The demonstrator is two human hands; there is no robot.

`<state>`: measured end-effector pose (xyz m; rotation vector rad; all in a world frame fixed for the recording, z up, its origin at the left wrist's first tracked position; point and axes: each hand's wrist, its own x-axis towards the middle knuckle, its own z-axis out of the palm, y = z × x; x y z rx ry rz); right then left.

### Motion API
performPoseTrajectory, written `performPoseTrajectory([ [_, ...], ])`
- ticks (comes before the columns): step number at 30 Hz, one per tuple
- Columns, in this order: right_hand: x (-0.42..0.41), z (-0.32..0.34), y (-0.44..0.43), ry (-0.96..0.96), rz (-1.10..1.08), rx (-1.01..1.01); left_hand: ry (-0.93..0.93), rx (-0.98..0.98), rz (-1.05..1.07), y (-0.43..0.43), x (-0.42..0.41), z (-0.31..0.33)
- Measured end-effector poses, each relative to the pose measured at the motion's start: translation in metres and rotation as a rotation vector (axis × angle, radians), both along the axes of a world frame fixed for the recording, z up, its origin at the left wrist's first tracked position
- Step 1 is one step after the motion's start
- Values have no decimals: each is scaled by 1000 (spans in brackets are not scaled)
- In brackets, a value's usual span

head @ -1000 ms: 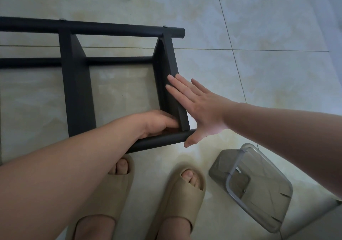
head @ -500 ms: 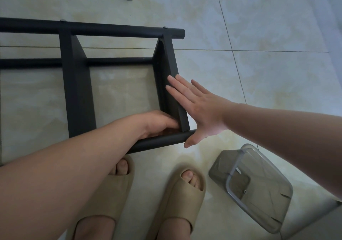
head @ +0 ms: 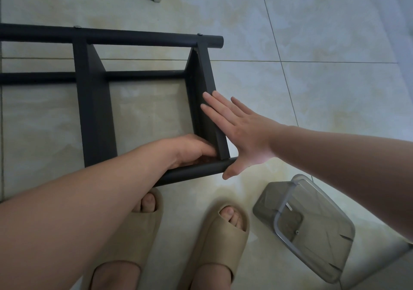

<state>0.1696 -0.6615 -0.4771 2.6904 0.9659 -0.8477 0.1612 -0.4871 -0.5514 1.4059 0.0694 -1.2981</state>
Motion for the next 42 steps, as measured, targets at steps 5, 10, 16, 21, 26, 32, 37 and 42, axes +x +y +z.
performPoseTrajectory([
  [5, 0, 0, 0, -2, 0, 5, 29, -47, 25, 2, 1, -6],
  [10, 0, 0, 0, 4, 0, 3, 86, -98, 51, 3, 1, -4],
  [16, 0, 0, 0, 2, -3, 3, 42, -18, 25, 0, 0, 0],
  [21, 0, 0, 0, 0, -1, 2, 9, -26, 48, 1, 0, -4],
  [26, 0, -1, 0, 3, -3, 6, 90, -124, 74, 3, 2, -2],
  [32, 0, -1, 0, 6, -2, 9, 67, -62, 55, 0, 0, 0],
  [37, 0, -1, 0, 11, -5, 5, 14, -47, 64, 0, 1, -3],
  [42, 0, -1, 0, 8, -5, 13, 81, -107, 80, 2, 2, -1],
])
